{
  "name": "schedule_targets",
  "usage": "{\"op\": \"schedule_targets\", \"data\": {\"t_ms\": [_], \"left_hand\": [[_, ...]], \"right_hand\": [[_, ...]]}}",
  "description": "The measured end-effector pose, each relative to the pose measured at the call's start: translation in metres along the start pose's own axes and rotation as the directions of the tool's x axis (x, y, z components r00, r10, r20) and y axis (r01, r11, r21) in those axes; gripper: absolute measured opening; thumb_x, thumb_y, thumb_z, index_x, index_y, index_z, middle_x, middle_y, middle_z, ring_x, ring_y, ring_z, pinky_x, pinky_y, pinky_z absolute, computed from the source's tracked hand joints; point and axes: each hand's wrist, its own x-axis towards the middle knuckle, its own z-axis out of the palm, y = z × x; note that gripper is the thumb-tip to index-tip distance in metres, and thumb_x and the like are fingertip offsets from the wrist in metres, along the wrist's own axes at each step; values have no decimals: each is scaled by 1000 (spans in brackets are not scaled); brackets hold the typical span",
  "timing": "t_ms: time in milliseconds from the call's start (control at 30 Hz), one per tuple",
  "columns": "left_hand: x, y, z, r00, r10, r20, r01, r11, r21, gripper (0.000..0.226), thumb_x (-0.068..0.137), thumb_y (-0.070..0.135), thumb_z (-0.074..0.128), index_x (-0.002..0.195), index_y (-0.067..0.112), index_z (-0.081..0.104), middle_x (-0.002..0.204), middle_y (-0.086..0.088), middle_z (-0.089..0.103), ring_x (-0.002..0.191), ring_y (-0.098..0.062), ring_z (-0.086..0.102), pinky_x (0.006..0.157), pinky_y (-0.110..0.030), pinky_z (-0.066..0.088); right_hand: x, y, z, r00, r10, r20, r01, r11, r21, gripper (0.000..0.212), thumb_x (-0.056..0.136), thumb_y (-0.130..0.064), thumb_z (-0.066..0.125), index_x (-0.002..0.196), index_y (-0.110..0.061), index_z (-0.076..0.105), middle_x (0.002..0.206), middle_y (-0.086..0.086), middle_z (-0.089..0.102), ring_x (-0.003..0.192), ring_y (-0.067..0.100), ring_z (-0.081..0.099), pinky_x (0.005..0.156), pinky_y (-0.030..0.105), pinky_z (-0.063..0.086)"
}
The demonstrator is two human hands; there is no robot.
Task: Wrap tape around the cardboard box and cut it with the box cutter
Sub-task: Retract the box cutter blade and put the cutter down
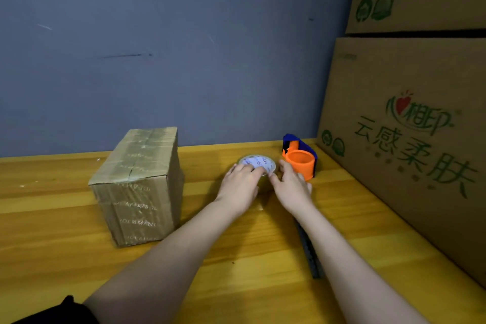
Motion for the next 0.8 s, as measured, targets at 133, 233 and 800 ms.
{"op": "schedule_targets", "data": {"t_ms": [133,233,800], "left_hand": [[0,0,5,1000,-6,16,7,1000,-29,47,90,14,54,134,20,42,137,-8,49,131,-26,37,113,-38,24],[0,1,8,1000,-4,-18,4,1000,-16,48,90,14,51,137,21,40,137,-7,48,132,-24,37,114,-36,20],[-69,76,-13,873,-161,459,470,37,-882,42,89,1,48,130,8,41,116,-2,48,84,-7,49,71,-21,41]], "right_hand": [[-2,1,1,999,16,35,-15,999,-43,52,98,-40,35,147,-22,26,147,1,42,137,25,30,107,42,21],[-2,2,0,998,21,58,-18,999,-44,53,99,-41,33,147,-24,24,149,0,40,138,25,29,109,43,20],[-50,32,-49,993,75,90,-89,983,163,35,92,-17,54,126,-10,52,124,12,61,117,27,55,96,34,40]]}}
